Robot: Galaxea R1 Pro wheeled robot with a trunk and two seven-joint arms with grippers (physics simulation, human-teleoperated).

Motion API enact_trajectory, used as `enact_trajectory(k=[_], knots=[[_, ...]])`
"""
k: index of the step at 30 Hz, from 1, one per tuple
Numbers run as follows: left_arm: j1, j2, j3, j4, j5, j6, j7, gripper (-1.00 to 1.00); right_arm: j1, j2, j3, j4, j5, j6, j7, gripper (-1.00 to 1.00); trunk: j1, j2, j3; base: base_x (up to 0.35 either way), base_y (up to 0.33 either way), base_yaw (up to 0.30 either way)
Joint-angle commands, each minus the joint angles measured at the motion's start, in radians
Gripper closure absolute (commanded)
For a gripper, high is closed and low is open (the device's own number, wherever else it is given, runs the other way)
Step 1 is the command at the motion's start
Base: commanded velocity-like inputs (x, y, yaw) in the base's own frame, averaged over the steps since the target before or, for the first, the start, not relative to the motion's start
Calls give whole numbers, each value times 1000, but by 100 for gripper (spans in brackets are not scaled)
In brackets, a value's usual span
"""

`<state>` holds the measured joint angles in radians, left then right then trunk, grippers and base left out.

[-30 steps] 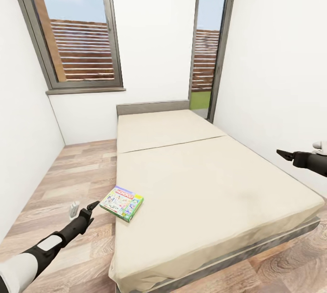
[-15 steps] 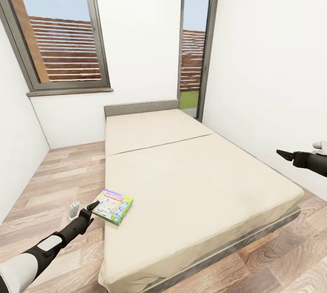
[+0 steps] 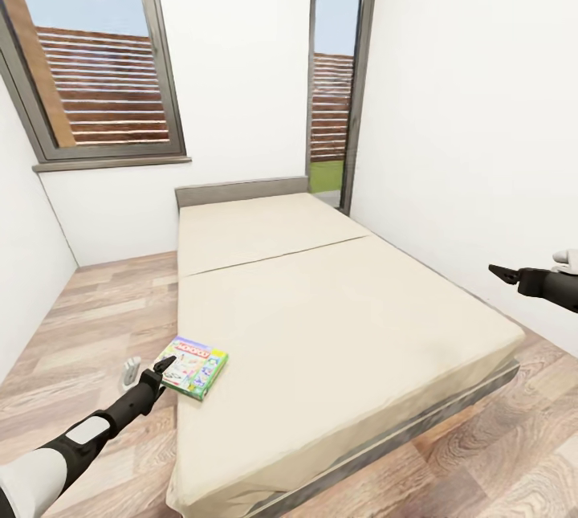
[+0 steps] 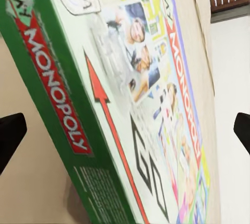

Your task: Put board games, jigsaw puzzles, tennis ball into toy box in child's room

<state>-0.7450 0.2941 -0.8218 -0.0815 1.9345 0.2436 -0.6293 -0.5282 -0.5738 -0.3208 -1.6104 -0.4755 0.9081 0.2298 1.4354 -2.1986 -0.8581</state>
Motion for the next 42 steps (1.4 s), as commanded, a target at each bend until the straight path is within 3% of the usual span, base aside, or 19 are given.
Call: enact_trajectory(k=[1, 17, 18, 25, 33, 42], knots=[[-1, 0, -5, 0, 11, 9, -3, -100, -1, 0, -1, 0, 8, 5, 9, -100, 0, 0, -1, 0, 0, -51], [-1, 0, -5, 0, 11, 8, -8, -100, -1, 0, -1, 0, 8, 5, 8, -100, 0, 0, -1, 0, 0, -52], [-1, 0, -5, 0, 11, 8, -9, 100, -1, 0, -1, 0, 8, 5, 8, -100, 0, 0, -1, 0, 0, -23], [-1, -4, -5, -3, 9, 0, -15, 100, -1, 0, -1, 0, 8, 5, 9, -100, 0, 0, -1, 0, 0, -6], [-2, -7, -12, -14, -3, 9, -173, 100, -1, 2, 0, 0, 8, 5, 8, -100, 0, 0, -1, 0, 0, 0], [-6, -10, -17, -23, -8, 8, -208, 100, -1, 2, 0, 0, 9, 5, 8, -100, 0, 0, -1, 0, 0, 0]])
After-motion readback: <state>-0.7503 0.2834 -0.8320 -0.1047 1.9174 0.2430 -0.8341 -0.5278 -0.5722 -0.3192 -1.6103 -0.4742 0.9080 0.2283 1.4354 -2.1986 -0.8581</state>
